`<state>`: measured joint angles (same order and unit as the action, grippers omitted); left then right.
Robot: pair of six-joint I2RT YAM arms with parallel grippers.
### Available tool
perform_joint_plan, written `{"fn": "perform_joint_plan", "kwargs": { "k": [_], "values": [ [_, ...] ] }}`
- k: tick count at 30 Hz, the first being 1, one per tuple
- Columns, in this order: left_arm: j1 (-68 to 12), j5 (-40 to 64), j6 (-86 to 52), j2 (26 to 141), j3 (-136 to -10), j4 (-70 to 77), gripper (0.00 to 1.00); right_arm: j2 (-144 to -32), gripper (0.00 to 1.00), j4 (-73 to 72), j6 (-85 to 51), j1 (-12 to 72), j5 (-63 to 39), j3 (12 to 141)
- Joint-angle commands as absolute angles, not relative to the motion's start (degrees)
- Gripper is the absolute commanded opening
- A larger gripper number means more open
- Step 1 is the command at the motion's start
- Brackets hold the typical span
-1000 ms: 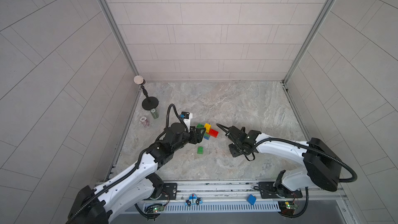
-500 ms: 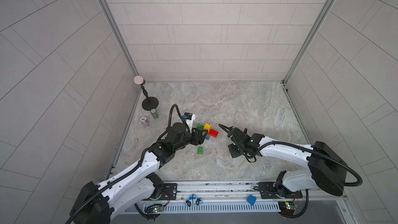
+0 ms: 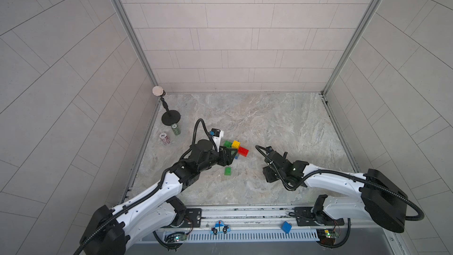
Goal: Assemble a fork with lego
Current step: Pick up the lego brick from the center of the board.
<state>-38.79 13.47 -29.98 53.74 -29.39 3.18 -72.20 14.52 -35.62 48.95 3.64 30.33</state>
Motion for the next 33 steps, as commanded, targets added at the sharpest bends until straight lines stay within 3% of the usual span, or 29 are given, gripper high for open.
{"fn": "perform_joint_plan", "kwargs": {
  "k": [1, 19, 22, 24, 28, 30, 33],
  "values": [
    [-39.0, 13.8, -29.3, 54.2, -30.5, 4.5, 0.74, -71.4, 0.56, 11.7, -38.0, 49.3, 6.6, 29.4],
    [-39.0, 13.3, -29.5, 55.0, -31.2, 4.2, 0.74, -69.0, 0.32, 14.9, -37.6, 49.4, 6.4, 29.4],
    [-38.0, 12.4, -30.2, 54.8, -32.6, 2.3, 0.74, -65.2, 0.19, 18.5, -36.5, 49.4, 8.0, 32.0],
    [-37.1, 13.0, -30.0, 55.0, -34.5, 0.5, 0.74, -61.1, 0.0, 20.6, -35.7, 49.4, 10.8, 34.1],
    [-35.6, 16.1, -29.0, 57.4, -38.3, -3.3, 0.66, -54.6, 0.0, 18.1, -32.0, 48.9, 15.5, 35.1],
    [-34.8, 18.2, -28.4, 59.3, -40.3, -5.5, 0.62, -54.5, 0.0, 14.3, -22.6, 48.7, 13.3, 37.0],
    [-33.5, 22.3, -28.6, 61.6, -41.7, -6.5, 0.57, -56.9, 0.0, 26.6, -21.8, 47.7, 13.6, 45.2]
  ]
}}
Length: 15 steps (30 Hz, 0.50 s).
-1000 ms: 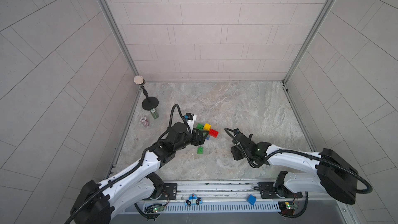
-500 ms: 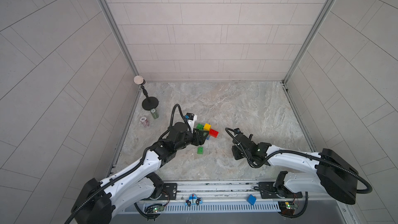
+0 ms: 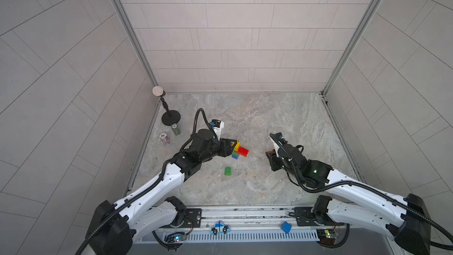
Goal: Assemble a fork with lego
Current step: Pick up the lego brick from the center of the board.
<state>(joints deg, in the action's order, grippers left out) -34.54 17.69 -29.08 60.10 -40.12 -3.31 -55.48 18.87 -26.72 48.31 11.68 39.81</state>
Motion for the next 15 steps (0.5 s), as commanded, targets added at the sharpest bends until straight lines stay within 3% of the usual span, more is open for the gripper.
{"fn": "perform_joint_plan", "kwargs": {
  "k": [1, 6, 15],
  "values": [
    [-33.0, 23.7, -28.9, 62.4, -42.1, -6.7, 0.56, -57.2, 0.0, 28.4, -21.3, 47.6, 13.0, 47.0],
    [-29.7, 29.7, -28.7, 65.9, -43.3, -7.8, 0.52, -56.5, 0.0, 25.2, -12.2, 47.5, 1.7, 47.3],
    [-24.5, 35.7, -28.0, 70.9, -46.6, -7.2, 0.5, -55.7, 0.0, 12.4, -5.8, 47.6, -3.5, 47.2]
  ]
}}
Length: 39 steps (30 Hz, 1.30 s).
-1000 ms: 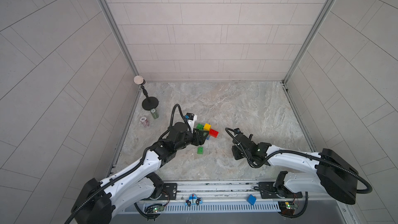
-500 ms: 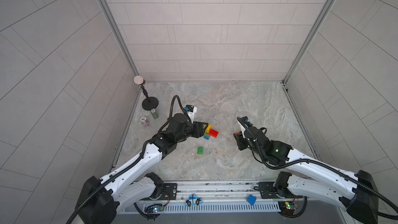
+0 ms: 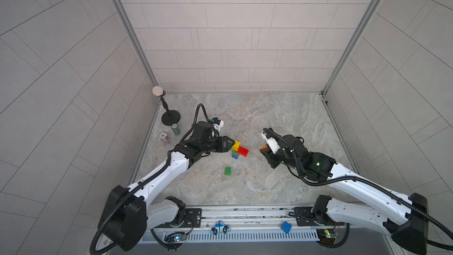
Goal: Assemble a fork with lego
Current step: Pick up the lego brick from the center of the board.
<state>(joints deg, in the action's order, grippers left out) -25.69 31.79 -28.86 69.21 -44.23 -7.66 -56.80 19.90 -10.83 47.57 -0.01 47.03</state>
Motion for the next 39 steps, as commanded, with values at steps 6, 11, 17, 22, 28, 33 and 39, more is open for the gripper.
{"fn": "perform_joint_plan", "kwargs": {
  "k": [6, 11, 17, 22, 28, 33, 39],
  "values": [
    [-22.4, 40.6, -28.6, 72.8, -47.1, -6.6, 0.48, -63.8, 0.0, 24.2, -0.5, 47.2, -6.3, 56.2],
    [-21.6, 41.2, -28.5, 72.9, -47.3, -6.8, 0.47, -65.8, 0.0, 23.2, -1.0, 45.4, -4.4, 54.3],
    [-22.0, 37.4, -27.2, 67.7, -45.4, -6.1, 0.47, -69.6, 0.0, 18.4, -14.5, 31.0, -8.4, 45.9],
    [-22.4, 37.0, -28.7, 66.1, -43.6, -3.3, 0.47, -77.8, 0.0, 8.2, -14.5, 32.6, -4.3, 42.6],
    [-22.4, 36.3, -28.7, 64.9, -43.2, -4.0, 0.47, -80.9, 0.0, -4.3, -15.4, 35.1, 1.8, 36.2],
    [-22.4, 36.9, -28.7, 65.4, -43.1, -3.9, 0.47, -84.2, 0.0, -10.1, -15.6, 35.4, 0.4, 33.0],
    [-22.5, 36.8, -28.8, 65.8, -43.5, -3.7, 0.47, -86.6, 0.0, -14.5, -15.3, 35.8, -0.6, 30.9]
  ]
}}
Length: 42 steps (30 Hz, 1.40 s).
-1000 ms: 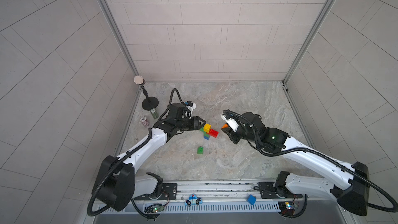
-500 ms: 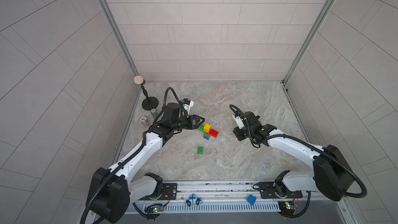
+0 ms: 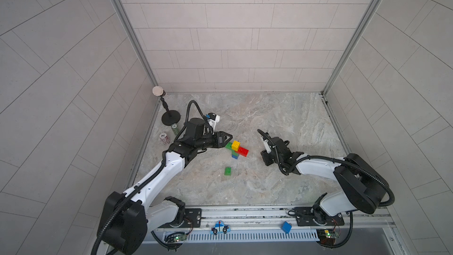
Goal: Assemble a fork with lego
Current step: Pick up the lego brick from the center of the board.
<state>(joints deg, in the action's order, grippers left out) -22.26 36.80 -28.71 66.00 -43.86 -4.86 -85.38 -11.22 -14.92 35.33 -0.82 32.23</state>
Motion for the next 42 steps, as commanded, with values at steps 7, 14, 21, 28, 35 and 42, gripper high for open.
{"fn": "perform_joint_plan", "kwargs": {
  "k": [7, 14, 21, 28, 35, 42],
  "values": [
    [-22.5, 37.0, -28.7, 65.9, -43.2, -3.8, 0.48, -89.3, 0.0, -18.0, -15.5, 36.3, -0.4, 28.9],
    [-22.5, 36.6, -28.9, 66.2, -42.8, -3.8, 0.48, -90.2, 0.0, -20.6, -16.3, 36.7, -0.4, 27.3],
    [-23.1, 37.2, -29.1, 69.6, -43.4, -2.9, 0.49, -74.4, 0.0, -12.4, -14.2, 36.7, -1.2, 30.1],
    [-24.4, 37.7, -29.0, 75.2, -44.6, -1.3, 0.49, -60.1, 0.0, 0.6, -10.5, 36.7, -2.1, 35.1],
    [-24.5, 38.3, -30.0, 76.7, -44.1, 0.0, 0.53, -55.3, 0.0, 4.2, -11.0, 36.8, -1.5, 34.7],
    [-24.3, 40.9, -31.9, 77.8, -44.1, 0.4, 0.55, -55.3, 0.0, 5.0, -10.8, 36.7, -1.5, 34.9]
  ]
}}
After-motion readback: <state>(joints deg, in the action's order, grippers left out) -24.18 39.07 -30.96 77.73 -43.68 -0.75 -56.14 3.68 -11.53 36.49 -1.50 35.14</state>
